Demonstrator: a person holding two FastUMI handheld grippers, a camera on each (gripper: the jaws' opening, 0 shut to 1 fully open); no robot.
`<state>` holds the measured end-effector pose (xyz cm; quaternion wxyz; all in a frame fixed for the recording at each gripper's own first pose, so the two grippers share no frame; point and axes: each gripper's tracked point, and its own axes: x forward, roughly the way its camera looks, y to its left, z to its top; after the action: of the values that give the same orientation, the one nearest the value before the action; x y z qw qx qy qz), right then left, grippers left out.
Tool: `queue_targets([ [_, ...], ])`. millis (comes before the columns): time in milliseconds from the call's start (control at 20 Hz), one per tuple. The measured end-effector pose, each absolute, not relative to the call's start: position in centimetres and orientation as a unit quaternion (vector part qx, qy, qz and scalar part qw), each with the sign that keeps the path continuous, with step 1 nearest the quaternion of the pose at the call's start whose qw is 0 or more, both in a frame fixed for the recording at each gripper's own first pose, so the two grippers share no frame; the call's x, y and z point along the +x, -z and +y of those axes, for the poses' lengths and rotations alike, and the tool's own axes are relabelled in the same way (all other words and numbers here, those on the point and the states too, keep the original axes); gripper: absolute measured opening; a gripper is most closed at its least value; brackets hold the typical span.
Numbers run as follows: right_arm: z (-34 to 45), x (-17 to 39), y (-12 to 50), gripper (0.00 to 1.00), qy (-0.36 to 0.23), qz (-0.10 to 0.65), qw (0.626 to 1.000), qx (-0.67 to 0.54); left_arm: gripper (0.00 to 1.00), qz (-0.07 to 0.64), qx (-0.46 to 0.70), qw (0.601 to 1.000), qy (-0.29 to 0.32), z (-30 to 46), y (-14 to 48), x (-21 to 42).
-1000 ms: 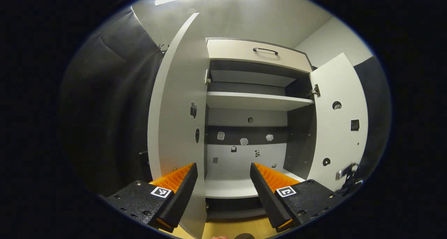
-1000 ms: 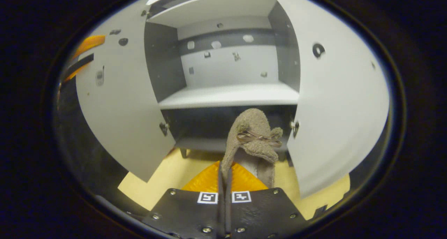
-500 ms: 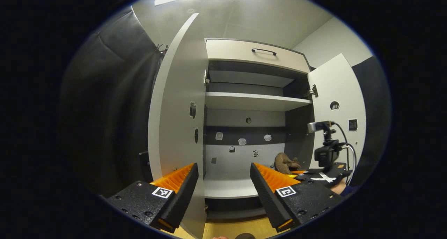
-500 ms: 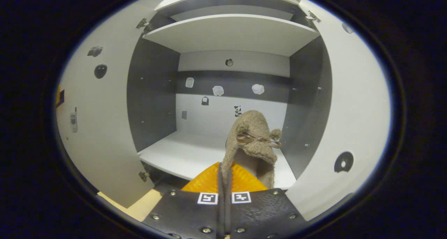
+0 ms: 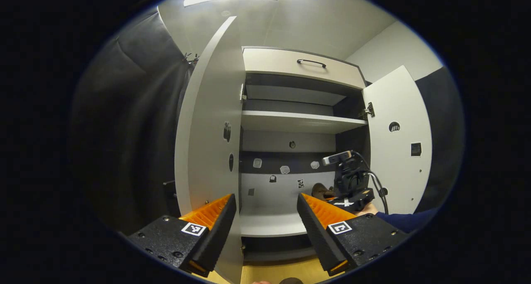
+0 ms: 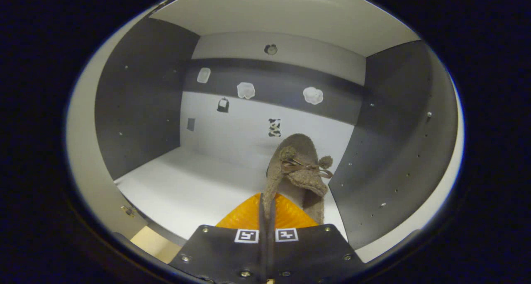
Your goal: Grab one shoe with the right hand and put it into the shoe cabinet, grab the other shoe with the left hand and put it into the shoe cabinet; then close the right door with the right hand and the left door with the left hand.
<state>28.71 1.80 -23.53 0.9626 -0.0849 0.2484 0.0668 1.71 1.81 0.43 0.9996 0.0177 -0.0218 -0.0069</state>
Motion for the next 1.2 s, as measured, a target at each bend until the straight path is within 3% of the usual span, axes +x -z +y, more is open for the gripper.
queue_targets([
  [450,3.0,29.4,25.3,0.01,-0.075,0.263,0.956,-0.109,0.90,-0.027,0.021,0.999,0.016,1.5,-0.5,2.2],
  [650,3.1,29.6,26.0,0.07,-0.066,0.270,0.954,-0.110,0.90,-0.027,0.017,0.999,0.022,1.4,-0.5,2.1],
  [750,3.0,29.5,25.5,0.03,-0.061,0.266,0.955,-0.116,0.90,-0.026,0.017,0.999,0.024,1.3,-0.5,2.0],
  [800,2.8,29.1,25.1,0.07,-0.061,0.264,0.955,-0.120,0.91,-0.025,0.017,0.999,0.024,1.3,-0.4,1.9],
  [950,2.6,27.7,22.9,0.10,-0.060,0.247,0.960,-0.115,0.91,-0.024,0.017,0.999,0.022,1.4,-0.3,1.7],
  [1200,2.1,23.5,12.9,0.10,-0.061,0.161,0.982,-0.072,0.94,0.002,0.022,1.000,0.022,0.8,2.1,2.0],
])
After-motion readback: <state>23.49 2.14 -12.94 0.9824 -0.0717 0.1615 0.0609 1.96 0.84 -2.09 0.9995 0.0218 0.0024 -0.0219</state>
